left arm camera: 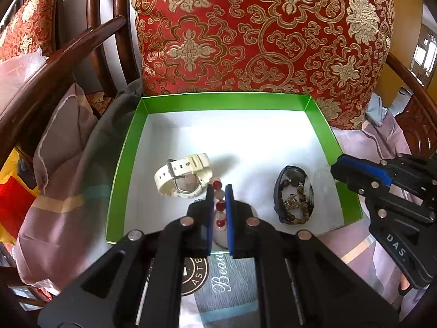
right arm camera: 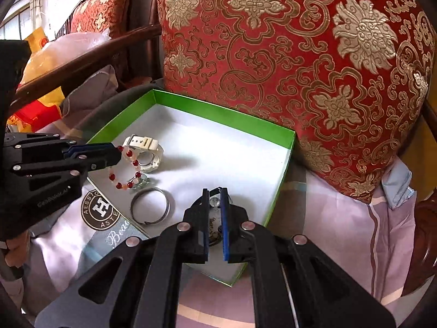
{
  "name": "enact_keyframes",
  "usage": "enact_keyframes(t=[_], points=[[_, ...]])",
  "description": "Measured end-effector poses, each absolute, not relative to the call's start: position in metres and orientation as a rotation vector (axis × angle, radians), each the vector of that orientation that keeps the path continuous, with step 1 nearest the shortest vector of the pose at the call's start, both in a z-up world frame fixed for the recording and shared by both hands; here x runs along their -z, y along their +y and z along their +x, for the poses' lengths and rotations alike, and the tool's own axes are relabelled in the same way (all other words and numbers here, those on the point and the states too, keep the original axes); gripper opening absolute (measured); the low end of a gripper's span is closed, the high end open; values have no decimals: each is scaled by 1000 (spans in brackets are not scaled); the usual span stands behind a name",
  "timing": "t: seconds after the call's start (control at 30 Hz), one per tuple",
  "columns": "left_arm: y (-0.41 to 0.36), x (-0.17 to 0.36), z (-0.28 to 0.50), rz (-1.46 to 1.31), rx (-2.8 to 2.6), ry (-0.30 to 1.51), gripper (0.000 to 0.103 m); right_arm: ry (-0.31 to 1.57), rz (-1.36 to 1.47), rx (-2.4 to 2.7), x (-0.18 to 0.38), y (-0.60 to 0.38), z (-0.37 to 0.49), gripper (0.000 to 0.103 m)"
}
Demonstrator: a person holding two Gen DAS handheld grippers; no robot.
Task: Organize jewelry
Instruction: 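Carry both bracelets into the green box and open both tools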
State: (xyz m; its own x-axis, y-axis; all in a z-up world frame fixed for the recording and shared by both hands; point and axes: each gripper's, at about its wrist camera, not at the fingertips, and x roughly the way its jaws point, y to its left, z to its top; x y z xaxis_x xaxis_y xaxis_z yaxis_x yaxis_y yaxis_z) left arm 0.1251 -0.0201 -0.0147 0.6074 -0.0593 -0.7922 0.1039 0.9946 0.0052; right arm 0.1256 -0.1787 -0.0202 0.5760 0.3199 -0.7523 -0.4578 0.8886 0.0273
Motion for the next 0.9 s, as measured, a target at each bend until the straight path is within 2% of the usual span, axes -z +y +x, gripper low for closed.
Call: enact_keyframes(t=[0.47,0.67,0.7,0.77,0.9], points=[[-15,28,139,47,62,932,8,830,-195,-465,21,-172,125,7],[-15,28,138,54,58,929,15,834,-200,-461,22,-170,125,8],[-15,28,137,56,60,928,15,834,-203,-458,22,-170,124,11],[-14,27,134,58,57,927,15,818,-198,-454,19,-171,122,29],[-10,27,125,55,47,930,17,804,-193,-475,14,-170,116,31]])
